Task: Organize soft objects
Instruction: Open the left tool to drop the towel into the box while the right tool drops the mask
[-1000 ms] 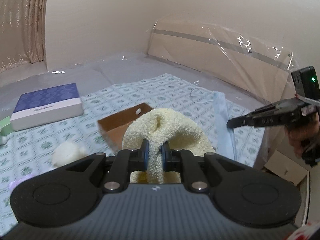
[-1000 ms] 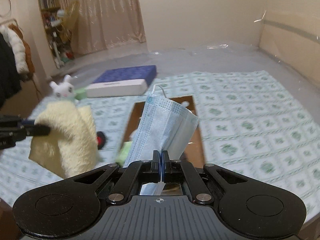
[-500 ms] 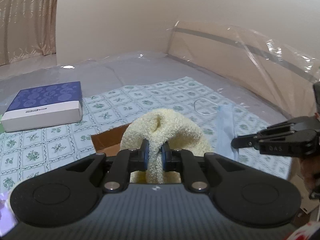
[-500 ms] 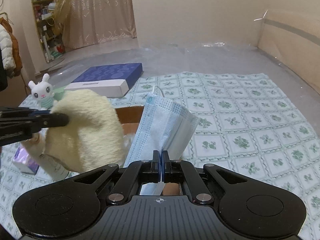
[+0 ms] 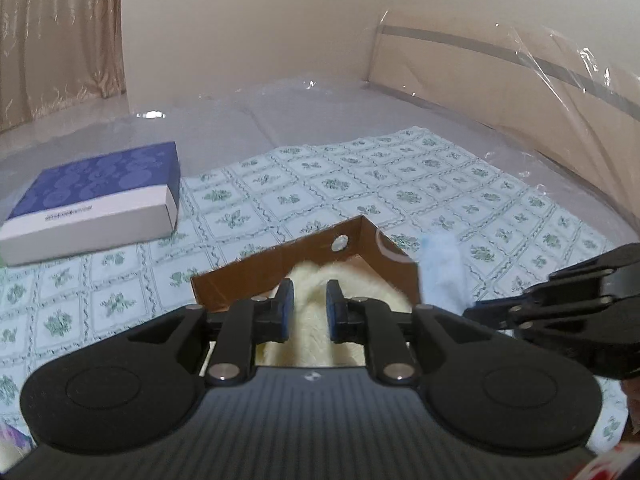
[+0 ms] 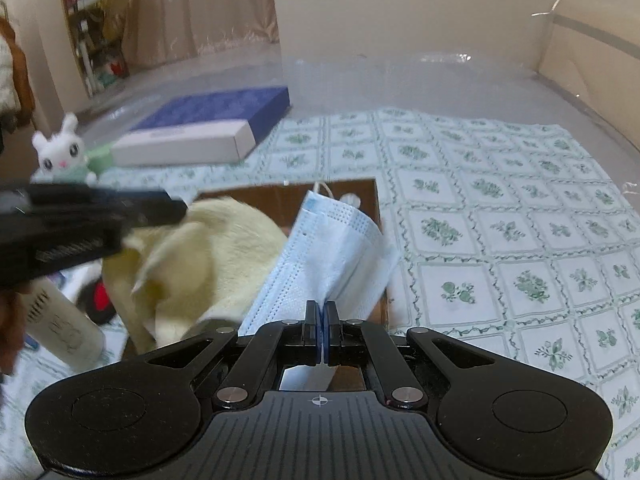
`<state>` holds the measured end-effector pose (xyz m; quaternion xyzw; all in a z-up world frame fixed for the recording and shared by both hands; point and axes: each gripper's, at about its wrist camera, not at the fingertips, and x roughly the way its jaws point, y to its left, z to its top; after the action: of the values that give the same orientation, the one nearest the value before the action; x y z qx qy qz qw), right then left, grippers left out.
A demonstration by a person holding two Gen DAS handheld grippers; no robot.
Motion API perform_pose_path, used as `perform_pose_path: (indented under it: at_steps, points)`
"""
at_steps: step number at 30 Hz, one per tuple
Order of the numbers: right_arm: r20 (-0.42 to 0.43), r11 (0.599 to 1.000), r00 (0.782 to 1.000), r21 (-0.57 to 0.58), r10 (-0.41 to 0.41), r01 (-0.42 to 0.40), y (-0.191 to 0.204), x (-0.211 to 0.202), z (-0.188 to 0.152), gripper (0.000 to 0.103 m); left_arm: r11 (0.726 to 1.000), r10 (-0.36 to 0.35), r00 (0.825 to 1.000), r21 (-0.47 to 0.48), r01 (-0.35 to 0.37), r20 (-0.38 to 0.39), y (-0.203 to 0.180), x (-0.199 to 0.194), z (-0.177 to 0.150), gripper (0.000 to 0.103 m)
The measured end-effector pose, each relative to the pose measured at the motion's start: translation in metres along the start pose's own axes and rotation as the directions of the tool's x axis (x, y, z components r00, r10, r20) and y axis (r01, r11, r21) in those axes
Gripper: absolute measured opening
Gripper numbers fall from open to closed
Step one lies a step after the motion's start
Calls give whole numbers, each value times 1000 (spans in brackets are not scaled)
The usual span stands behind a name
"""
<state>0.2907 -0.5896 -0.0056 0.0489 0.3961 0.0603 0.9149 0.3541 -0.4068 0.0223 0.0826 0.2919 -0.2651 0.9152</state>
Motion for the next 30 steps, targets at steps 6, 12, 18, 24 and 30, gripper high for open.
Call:
perform_pose_path:
  at_steps: [6, 12, 18, 24, 30]
  points:
    - [-32, 997, 999, -64, -40, 38, 7, 31, -7, 1, 999, -3, 998, 43, 1, 55, -5, -34, -18, 32]
    - [-29, 999, 1000, -41, 3, -4, 5, 41, -14, 10, 998, -54, 998, 23, 54, 35, -11, -75, -53, 34]
    - [51, 1000, 999, 0, -6, 6, 7, -1, -19, 53, 995, -93, 996, -46, 93, 0, -13, -113, -91, 41]
    - [166, 998, 986, 60, -11, 1, 34, -71, -58, 53, 987, -80, 997, -138, 78, -7, 1, -157, -132, 52]
    - [244, 991, 970, 129, 11, -44, 80, -117, -126, 56, 977, -25, 1000, -212, 27, 10, 31, -208, -170, 62]
